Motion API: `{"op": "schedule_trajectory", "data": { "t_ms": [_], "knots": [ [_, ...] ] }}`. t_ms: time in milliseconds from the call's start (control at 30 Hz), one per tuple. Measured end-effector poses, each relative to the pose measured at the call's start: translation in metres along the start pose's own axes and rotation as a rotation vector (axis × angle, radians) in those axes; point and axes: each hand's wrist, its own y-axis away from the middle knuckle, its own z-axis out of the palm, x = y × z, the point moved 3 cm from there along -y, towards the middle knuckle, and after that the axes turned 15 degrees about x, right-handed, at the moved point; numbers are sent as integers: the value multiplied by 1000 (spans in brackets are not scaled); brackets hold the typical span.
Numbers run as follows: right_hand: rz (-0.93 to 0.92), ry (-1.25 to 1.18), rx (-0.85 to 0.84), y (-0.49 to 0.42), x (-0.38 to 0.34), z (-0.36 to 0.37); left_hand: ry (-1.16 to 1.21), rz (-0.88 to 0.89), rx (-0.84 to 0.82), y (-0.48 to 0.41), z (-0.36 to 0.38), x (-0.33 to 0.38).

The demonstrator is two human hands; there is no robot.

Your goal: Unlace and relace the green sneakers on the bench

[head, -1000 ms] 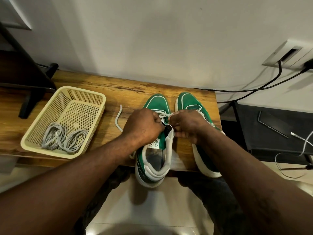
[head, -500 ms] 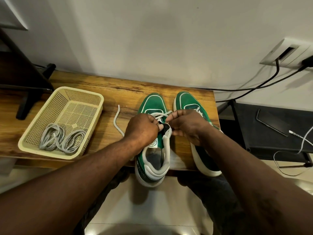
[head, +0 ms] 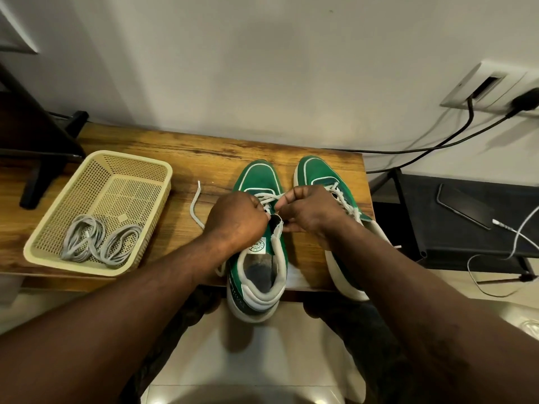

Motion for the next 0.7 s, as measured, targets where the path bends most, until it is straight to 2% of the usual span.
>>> {"op": "schedule_trajectory", "data": {
  "t_ms": [167,367,433,500,567,633,700],
  "knots": [
    [9,-49,52,-3,7,2,40,5,73,15,9,-3],
    [119,-174,11,-4,8,1,241,-178,120,13,14,-8],
    [133,-160,6,-4,5,1,233,-160,132,14,13,-6],
    [96,-77,18,-2,1,3,178,-105,128,14,9,-4],
    [-18,57,58,-1,-4,3,158,-96,103,9,4,-2],
    [-125,165,98,1,-8,1,205,-153,55,3,-1,-3],
    [-142,167,103,0,-8,1,260,-208,19,3,-6,-4]
  ]
}}
